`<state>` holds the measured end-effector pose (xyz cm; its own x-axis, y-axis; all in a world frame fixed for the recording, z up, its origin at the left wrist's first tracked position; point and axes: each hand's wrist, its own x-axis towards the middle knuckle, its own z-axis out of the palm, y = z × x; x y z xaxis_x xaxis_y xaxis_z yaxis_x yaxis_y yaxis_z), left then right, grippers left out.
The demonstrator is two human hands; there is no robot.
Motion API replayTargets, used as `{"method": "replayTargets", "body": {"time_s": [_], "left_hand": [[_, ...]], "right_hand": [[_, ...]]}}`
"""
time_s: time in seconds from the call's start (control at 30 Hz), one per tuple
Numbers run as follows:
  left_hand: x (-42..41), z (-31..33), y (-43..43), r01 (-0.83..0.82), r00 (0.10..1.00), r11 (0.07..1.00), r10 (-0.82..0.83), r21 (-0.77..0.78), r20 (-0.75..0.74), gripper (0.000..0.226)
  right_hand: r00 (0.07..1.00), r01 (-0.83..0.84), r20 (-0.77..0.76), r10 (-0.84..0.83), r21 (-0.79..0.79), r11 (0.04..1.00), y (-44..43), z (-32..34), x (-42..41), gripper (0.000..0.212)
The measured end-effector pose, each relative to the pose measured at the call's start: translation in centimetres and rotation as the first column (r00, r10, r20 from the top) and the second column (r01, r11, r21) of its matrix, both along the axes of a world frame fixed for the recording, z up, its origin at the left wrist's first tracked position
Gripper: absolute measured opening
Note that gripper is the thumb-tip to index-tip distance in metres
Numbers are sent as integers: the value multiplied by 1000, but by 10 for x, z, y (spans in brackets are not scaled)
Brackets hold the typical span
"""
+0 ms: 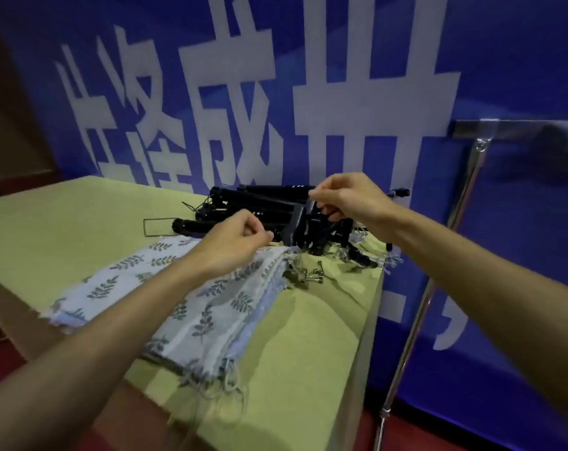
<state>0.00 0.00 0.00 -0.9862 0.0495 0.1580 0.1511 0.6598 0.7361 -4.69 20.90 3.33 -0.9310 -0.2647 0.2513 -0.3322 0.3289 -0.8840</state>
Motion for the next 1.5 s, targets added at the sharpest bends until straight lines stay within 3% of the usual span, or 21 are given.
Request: {"method": "replayTargets", "body": {"time_s": [0.13,0.33,0.43,0.6,0.83,1.0,1.1,1.23,1.33,1.5], "left_hand": [[34,-17,0,-7,1000,980,11,-200,15,21],[45,-41,-5,-79,996,962,88,-262,23,27],[41,-52,0,-115,993,983,116,-140,1,18],[42,-78,-13,-182,983,956,184,230,15,21],[38,-83,-17,-174,984,945,176,276,21,22],[34,-82,-20,-140,990,958,136,250,31,27],[33,-64,-23,-141,990,953,143,269,10,24],[30,-9,-24,-219,956,960,247,174,-156,26],[28,37,-19,-247,928,963,267,110,-259,24],[34,91,8,-240,894,971,226,12,-386,24]], "right_hand": [[1000,11,-4,-11,91,996,6,-12,36,14],[997,68,-57,-54,284,957,9,-64,48,10],[978,180,-164,-126,379,908,7,-95,33,5],[926,327,-321,-200,415,849,-2,-131,13,11],[906,364,-379,-190,465,807,-13,-136,-1,16],[956,277,-251,-149,617,736,-17,-123,-1,18],[974,224,-129,-185,494,840,-12,-107,3,12],[970,223,-141,-200,171,960,1,-83,18,7],[980,155,-122,-159,-46,987,1,-54,32,5],[981,36,-179,-73,-201,979,-4,-6,52,4]]}}
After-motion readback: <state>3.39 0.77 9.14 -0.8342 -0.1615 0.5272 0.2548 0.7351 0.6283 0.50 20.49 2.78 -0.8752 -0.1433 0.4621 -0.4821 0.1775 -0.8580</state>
